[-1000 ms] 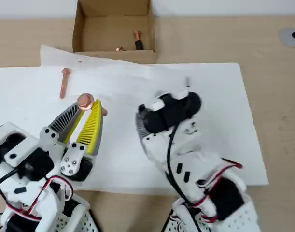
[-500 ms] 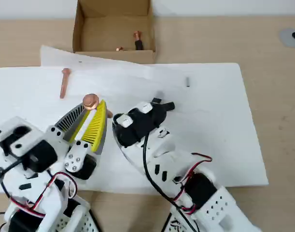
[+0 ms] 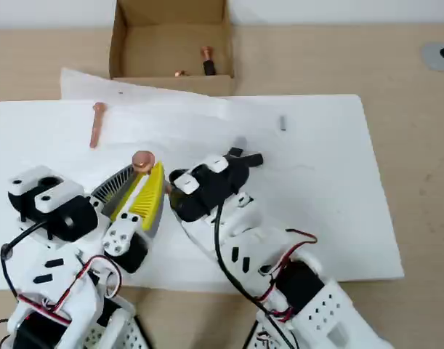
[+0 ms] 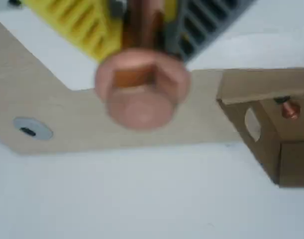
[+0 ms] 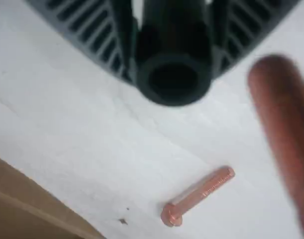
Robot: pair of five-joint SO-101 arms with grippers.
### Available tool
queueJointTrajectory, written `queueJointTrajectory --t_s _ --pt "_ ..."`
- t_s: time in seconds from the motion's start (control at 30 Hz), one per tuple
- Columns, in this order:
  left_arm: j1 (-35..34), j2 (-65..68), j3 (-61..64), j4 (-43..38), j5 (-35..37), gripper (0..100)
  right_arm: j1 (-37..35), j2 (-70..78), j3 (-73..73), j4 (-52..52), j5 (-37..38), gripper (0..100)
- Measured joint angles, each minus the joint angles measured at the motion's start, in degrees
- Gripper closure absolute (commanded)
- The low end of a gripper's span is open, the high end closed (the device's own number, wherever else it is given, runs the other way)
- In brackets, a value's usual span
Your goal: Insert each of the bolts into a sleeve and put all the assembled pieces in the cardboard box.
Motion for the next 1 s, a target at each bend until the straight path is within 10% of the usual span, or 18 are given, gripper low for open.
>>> queueJointTrajectory --t_s 1.0 --pt "-2.3 0.1 9.1 -10.7 0.1 99 -0.2 0.0 0.1 -1.3 0.0 98.9"
